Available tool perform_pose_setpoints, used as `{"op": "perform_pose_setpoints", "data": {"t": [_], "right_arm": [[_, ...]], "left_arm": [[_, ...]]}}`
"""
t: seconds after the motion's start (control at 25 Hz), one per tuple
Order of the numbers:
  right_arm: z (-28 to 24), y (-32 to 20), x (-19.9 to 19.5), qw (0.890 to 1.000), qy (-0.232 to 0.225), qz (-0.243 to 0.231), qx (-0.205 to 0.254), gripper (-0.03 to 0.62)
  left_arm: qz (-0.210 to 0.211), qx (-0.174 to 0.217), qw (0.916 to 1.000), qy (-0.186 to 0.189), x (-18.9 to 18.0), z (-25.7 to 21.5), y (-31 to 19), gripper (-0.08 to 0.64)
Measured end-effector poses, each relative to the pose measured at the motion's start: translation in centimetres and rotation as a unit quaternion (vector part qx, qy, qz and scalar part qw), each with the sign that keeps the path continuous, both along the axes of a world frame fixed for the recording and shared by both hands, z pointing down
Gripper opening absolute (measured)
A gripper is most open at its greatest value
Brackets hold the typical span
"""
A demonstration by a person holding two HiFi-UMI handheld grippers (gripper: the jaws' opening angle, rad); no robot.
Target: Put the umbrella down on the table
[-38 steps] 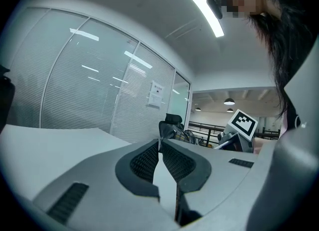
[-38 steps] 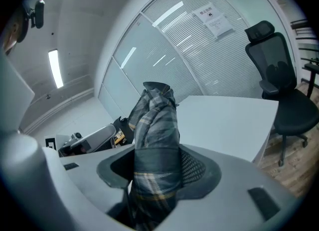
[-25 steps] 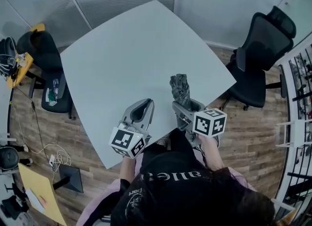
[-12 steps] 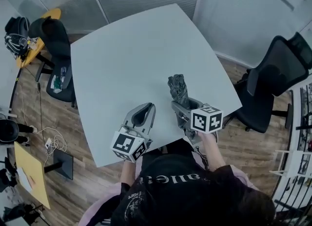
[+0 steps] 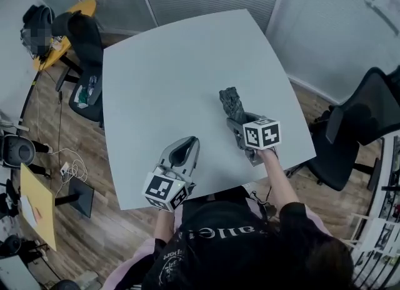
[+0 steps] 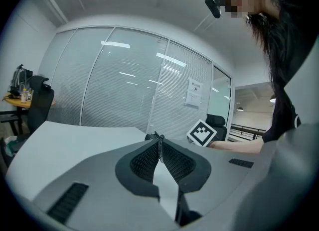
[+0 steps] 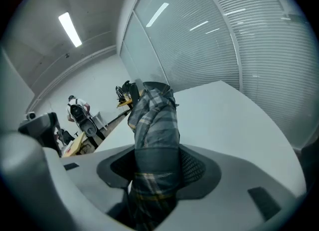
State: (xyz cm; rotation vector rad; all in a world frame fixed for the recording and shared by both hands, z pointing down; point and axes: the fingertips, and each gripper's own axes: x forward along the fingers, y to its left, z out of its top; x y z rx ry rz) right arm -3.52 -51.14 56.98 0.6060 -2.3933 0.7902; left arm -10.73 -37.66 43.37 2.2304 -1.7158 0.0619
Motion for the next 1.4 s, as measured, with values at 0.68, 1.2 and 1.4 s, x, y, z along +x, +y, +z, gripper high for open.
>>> {"op": "perform_pose_setpoints", "data": {"t": [0.68, 1.2, 1.4], "right_arm": [[12.4, -8.1, -8.0, 0.945, 0.182, -0.242, 0.127, 0.23], [15.2, -7.7, -10.3, 0.893, 0.207, -0.348, 0.195, 0.242], [14.6, -8.3, -10.0, 0.902, 0.208, -0.323, 0.196, 0.292]], "left_arm": [[-0.085, -0.025, 0.996, -0.008, -1.5, 0.6, 2.2, 0.026], [-0.121, -0.041, 0.9917, -0.016, -3.3, 0.9, 3.2, 0.026], [-0.12, -0.041, 0.9918, -0.011, -3.1, 0.6, 3.2, 0.026]]}}
